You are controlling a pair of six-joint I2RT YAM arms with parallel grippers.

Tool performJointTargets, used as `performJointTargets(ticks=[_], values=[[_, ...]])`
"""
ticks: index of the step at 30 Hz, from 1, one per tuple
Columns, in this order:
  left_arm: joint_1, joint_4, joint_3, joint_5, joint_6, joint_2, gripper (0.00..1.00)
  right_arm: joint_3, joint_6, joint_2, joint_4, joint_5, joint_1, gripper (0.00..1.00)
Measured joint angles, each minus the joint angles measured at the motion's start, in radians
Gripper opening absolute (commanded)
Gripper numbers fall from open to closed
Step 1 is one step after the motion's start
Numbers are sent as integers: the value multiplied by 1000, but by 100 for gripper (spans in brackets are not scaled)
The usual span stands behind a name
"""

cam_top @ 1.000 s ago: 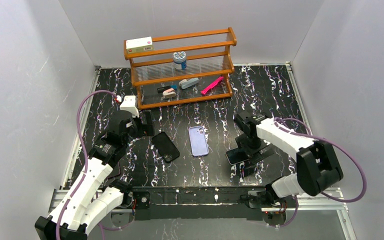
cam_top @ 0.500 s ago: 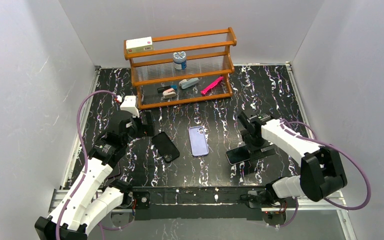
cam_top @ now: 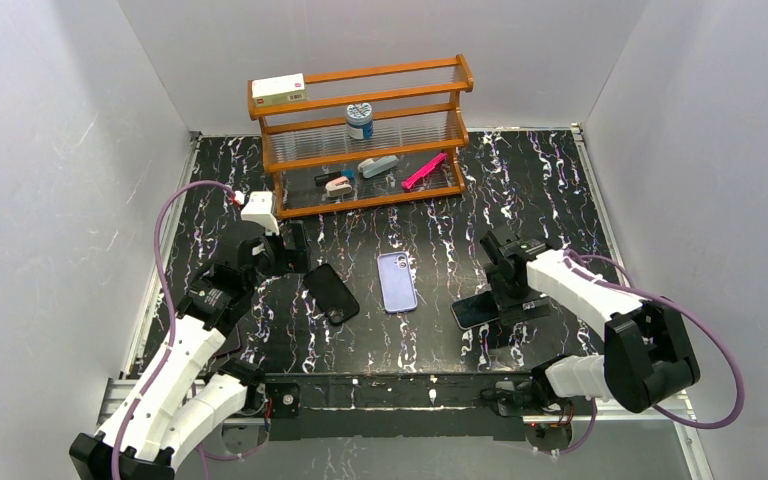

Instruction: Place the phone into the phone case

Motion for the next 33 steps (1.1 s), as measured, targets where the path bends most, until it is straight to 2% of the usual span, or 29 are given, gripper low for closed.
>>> performJointTargets(ticks=[22, 28, 33], values=[[0, 0, 0, -1, 0, 6, 98, -5, 2, 116, 53, -39, -20, 99], [0, 0, 0, -2, 0, 6, 98, 44, -51, 174, 55, -52, -33, 96], [0, 0, 0, -3, 0, 8, 98, 96, -124, 230, 72, -59, -33, 89]])
